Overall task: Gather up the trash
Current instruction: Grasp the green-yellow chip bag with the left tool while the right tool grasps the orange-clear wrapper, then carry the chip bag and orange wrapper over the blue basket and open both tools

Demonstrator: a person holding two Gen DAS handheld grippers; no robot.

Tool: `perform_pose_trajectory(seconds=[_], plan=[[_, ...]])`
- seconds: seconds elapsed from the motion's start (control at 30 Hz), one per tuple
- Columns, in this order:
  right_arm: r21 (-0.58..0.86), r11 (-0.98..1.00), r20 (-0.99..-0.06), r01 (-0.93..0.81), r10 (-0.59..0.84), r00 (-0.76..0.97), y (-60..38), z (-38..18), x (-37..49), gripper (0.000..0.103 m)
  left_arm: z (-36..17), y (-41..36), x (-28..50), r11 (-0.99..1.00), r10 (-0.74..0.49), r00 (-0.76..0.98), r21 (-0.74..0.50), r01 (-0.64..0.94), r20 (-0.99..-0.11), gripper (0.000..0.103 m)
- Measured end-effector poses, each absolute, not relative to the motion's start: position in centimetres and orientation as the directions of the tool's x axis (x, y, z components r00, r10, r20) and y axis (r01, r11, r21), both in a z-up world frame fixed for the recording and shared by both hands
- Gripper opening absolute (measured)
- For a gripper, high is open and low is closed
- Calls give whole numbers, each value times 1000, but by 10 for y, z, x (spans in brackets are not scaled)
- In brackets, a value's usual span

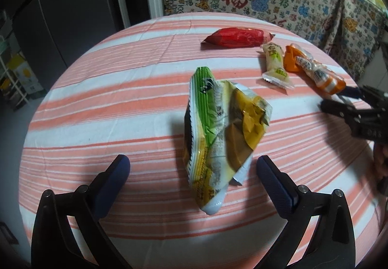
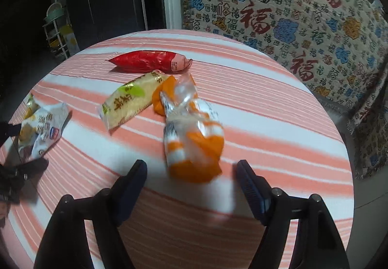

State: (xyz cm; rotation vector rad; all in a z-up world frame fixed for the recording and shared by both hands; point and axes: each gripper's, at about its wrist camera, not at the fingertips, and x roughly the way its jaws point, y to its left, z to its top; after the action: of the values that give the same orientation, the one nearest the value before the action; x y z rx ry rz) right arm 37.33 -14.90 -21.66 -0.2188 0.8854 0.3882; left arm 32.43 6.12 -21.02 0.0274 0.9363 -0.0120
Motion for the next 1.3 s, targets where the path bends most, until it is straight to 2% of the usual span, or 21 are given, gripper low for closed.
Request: perform_pose_trajectory(seconds=[0.17,0.33,0.47,0.5,0.53,0.57,0.6,0.63,0.73,0.8,1.3], plan=[[-29,908,-801,-418,229,553,-152,-215,368,78,-209,62,325,1000,-1,590,12,18,-808,102],[-42,888,-794,-459,249,555,-143,-192,376,78,-198,68,327,991,-126,617,-131,37,-777,102],[-43,884,-815,-465,237,528,-131,-184,399,78,-194,66,338,991,-122,641,-134,30,-758,102],[-34,885,-823,-465,239,515,-129,-186,406,78,-194,65,339,991,-119,645,-131,30,-755,99],[-19,882,-833,-471,246,495,-127,-188,411,73,-193,64,339,990,-123,650,-134,33,-750,95],[-6,879,-842,-478,253,476,-125,-191,414,66,-192,63,339,988,-141,649,-146,47,-747,81],[-1,874,-853,-485,252,456,-124,-194,418,49,-191,62,339,983,-176,642,-169,74,-746,63],[-8,875,-861,-483,240,449,-124,-196,418,45,-189,60,338,979,-201,638,-183,94,-744,58],[13,887,-846,-461,255,468,-136,-187,408,44,-184,56,333,981,-194,646,-160,112,-739,46],[14,892,-831,-452,262,491,-145,-176,394,44,-182,55,331,974,-224,641,-187,126,-735,34],[76,971,-758,-226,204,620,-287,-151,260,44,-144,-33,266,912,-397,621,-217,347,-675,30]])
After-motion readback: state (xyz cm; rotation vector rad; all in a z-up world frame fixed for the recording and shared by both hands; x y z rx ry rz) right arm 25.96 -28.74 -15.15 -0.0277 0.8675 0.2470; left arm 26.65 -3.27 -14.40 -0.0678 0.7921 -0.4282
